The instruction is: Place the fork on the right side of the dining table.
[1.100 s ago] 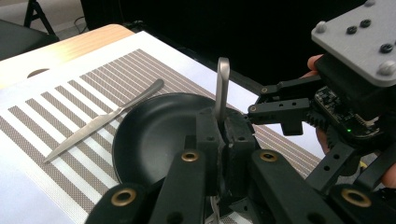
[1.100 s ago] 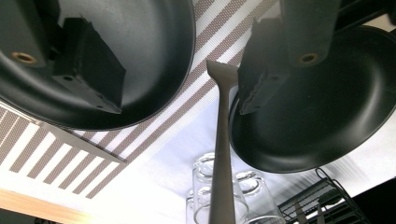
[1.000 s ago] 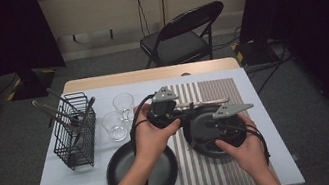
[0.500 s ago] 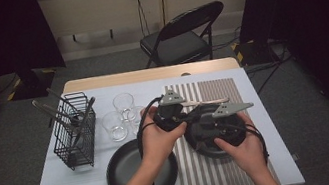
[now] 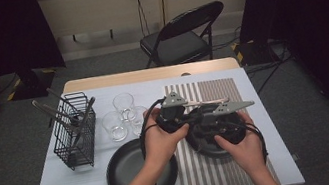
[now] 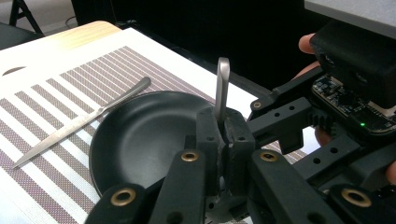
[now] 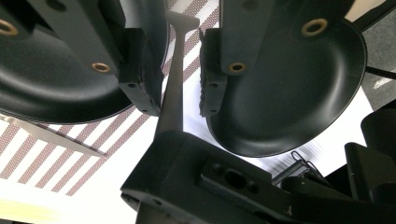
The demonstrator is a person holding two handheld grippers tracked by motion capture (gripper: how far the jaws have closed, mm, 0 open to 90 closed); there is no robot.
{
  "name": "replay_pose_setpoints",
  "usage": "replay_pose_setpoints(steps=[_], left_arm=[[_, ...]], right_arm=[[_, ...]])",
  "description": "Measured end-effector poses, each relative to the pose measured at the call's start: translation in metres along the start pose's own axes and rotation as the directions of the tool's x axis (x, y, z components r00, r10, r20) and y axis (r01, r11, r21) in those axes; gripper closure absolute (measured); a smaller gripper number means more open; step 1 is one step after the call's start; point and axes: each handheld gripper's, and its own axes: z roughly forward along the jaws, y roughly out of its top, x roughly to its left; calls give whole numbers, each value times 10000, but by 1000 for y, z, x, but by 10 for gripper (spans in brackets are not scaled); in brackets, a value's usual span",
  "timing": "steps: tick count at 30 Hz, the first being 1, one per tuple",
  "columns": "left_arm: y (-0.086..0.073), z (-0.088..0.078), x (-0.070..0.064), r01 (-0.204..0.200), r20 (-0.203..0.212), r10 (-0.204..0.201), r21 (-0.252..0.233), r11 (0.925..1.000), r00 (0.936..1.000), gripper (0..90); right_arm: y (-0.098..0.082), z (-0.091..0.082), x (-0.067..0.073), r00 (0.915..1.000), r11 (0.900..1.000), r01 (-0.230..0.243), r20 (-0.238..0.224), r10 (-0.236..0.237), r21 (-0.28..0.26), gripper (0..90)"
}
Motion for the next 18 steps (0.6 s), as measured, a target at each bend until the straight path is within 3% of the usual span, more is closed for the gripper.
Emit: replay_pose_setpoints(steps=[10, 18], left_arm=[[0, 2, -4, -33, -77, 32, -59, 10000, 10000, 868], [1, 4, -4, 30, 54, -30, -28, 10000, 10000, 828]], right_arm=[[1, 0, 1, 9997, 10000, -18, 249, 19, -32, 816], [-1, 1, -2, 9996, 9999, 6, 275, -10, 153, 828]])
